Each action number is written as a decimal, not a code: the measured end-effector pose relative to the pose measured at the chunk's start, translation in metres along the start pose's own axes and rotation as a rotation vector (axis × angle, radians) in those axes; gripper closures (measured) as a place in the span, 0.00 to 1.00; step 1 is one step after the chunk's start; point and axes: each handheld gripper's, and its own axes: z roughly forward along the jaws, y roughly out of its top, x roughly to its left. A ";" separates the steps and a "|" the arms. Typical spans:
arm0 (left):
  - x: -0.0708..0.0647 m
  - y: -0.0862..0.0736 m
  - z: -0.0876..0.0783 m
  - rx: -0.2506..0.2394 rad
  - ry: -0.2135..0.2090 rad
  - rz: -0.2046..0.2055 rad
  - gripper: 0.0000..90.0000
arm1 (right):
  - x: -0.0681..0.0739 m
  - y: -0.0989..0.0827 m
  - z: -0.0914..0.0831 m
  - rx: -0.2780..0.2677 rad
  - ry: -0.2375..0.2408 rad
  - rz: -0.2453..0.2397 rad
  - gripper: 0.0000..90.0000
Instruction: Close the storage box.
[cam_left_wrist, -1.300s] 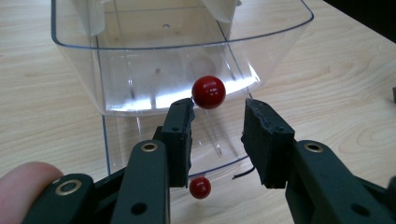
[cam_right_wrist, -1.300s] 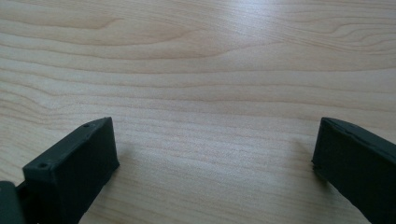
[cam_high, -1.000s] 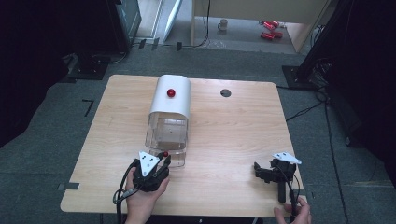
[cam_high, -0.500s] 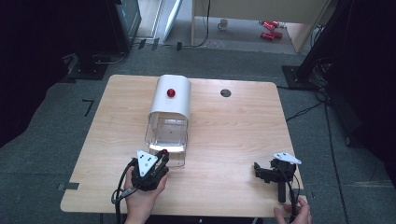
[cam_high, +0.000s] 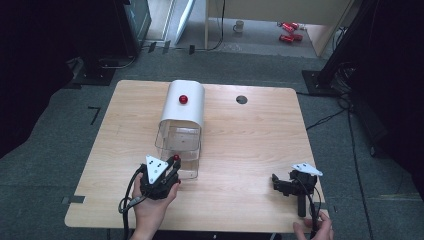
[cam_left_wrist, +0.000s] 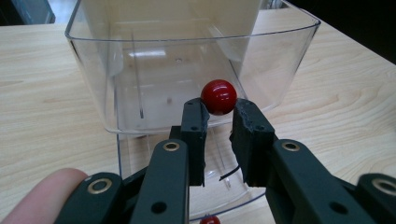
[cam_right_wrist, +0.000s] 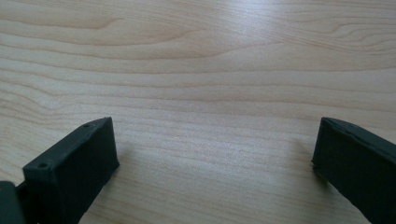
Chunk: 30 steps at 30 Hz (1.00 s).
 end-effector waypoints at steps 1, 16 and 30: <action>0.000 0.001 0.001 0.000 0.001 0.001 0.84 | 0.000 0.000 0.000 0.000 0.000 0.000 0.00; 0.004 0.011 0.024 0.011 0.017 0.008 0.84 | 0.000 0.000 0.000 0.000 0.000 -0.001 0.00; 0.008 0.025 0.042 0.010 0.034 0.016 0.84 | 0.000 0.000 0.000 0.000 0.000 0.000 0.00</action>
